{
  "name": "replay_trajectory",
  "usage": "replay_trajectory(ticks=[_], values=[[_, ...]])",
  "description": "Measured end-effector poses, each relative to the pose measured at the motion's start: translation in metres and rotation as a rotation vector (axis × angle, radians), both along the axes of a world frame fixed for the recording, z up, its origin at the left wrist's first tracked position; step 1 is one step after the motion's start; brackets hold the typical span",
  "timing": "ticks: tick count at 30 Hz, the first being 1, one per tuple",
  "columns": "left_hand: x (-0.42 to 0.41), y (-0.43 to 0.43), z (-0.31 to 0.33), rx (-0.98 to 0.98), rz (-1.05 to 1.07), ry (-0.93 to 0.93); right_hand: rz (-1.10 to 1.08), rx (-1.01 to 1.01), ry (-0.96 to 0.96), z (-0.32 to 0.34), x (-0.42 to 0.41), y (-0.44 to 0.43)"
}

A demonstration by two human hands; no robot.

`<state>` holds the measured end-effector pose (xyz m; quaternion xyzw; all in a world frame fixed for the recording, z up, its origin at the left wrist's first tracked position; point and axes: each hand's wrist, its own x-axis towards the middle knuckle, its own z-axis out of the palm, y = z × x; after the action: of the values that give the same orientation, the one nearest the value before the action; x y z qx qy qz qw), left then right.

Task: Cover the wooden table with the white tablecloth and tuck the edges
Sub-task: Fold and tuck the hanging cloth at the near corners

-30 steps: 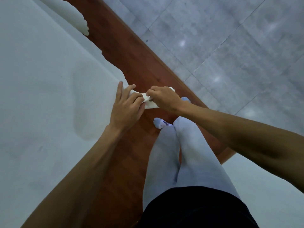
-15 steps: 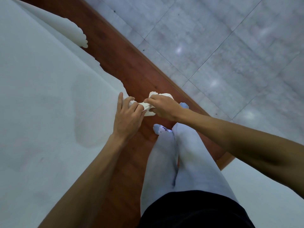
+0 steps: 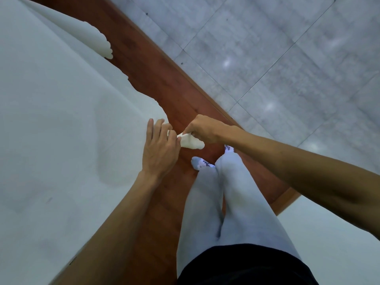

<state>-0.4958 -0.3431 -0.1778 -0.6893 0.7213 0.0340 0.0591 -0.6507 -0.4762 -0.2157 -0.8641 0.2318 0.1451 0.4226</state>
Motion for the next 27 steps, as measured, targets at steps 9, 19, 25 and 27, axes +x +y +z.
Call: replay_trajectory(ticks=[9, 19, 25, 27], values=[[-0.006, -0.006, 0.002, 0.007, 0.463, -0.06, -0.021, 0.051, 0.058, 0.002, 0.037, -0.024], [-0.007, -0.01, 0.001, 0.048, 0.644, -0.094, -0.451, 0.148, -0.129, -0.017, 0.042, 0.0], [-0.01, -0.012, -0.001, 0.071, 0.666, -0.11, -0.931, 0.637, -0.094, -0.03, 0.052, 0.056], [-0.011, -0.013, -0.001, 0.072, 0.668, -0.115, -0.915, 0.744, -0.047, -0.041, 0.056, 0.068]])
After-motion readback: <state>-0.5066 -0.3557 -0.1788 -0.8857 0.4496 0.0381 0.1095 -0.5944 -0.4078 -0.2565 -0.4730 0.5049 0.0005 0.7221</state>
